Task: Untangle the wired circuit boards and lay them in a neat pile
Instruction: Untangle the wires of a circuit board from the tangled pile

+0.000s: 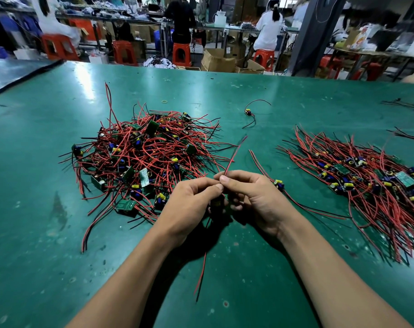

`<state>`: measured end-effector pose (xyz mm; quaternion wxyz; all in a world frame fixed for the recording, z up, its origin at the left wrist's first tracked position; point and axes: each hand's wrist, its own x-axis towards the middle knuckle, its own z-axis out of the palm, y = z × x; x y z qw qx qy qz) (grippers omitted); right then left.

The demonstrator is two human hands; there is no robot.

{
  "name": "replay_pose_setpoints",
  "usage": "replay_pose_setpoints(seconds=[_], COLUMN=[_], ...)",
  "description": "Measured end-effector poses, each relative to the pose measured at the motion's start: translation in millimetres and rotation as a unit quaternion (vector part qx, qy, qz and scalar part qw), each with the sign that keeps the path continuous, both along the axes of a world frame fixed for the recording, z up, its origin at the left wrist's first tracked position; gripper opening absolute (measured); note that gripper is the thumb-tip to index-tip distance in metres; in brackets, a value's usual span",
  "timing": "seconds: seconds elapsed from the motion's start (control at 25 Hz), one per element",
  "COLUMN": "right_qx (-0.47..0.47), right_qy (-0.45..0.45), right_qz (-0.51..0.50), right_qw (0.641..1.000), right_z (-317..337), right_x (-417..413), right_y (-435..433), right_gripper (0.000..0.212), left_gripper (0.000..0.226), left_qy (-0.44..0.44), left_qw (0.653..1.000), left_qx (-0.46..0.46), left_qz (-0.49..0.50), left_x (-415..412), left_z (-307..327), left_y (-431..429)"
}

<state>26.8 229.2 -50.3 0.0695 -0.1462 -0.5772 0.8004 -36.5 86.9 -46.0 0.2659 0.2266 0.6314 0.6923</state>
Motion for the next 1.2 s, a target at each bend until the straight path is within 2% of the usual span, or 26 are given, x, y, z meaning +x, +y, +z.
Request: replay_pose_setpoints(seconds=[0.12,0.2,0.4,0.48,0.6,0.68,0.84,0.96,1.08,1.2], right_qx=[0.013,0.012,-0.051,-0.090,-0.198,-0.250,-0.275,-0.251,-0.146,-0.051], right_qy=[-0.009,-0.004,0.024,0.028,0.028,0.037,0.052,0.060,0.056,0.028], right_qz=[-0.071,-0.126,-0.270,-0.263,-0.227,-0.213,-0.209,-0.223,-0.251,-0.239], right_qw=[0.997,0.992,0.961,0.960,0.953,0.944,0.937,0.940,0.955,0.969], right_z=[-3,-3,4,8,14,16,17,16,10,3], right_x=[-5,-8,-8,-6,-4,-3,-2,-1,-3,-5], right_y=[-1,0,18,22,26,27,27,28,26,21], right_gripper=[0.016,0.009,0.011,0.009,0.026,0.029,0.028,0.025,0.026,0.033], left_gripper=[0.018,0.018,0.020,0.020,0.018,0.017,0.017,0.016,0.016,0.015], left_qy=[0.003,0.045,0.119,0.112,0.084,0.086,0.092,0.095,0.074,0.011], left_qw=[1.000,0.997,0.986,0.988,0.992,0.991,0.990,0.990,0.993,0.999], left_qx=[-0.017,-0.053,-0.096,-0.089,-0.075,-0.079,-0.084,-0.090,-0.078,-0.028], left_qz=[-0.018,-0.033,-0.072,-0.066,-0.061,-0.062,-0.059,-0.059,-0.049,-0.023], left_x=[-2,-2,0,-1,-1,-1,-2,-1,0,3], left_z=[1,0,2,2,1,1,0,0,1,4], left_y=[-2,-2,-1,-1,-2,-2,-1,-2,-1,1])
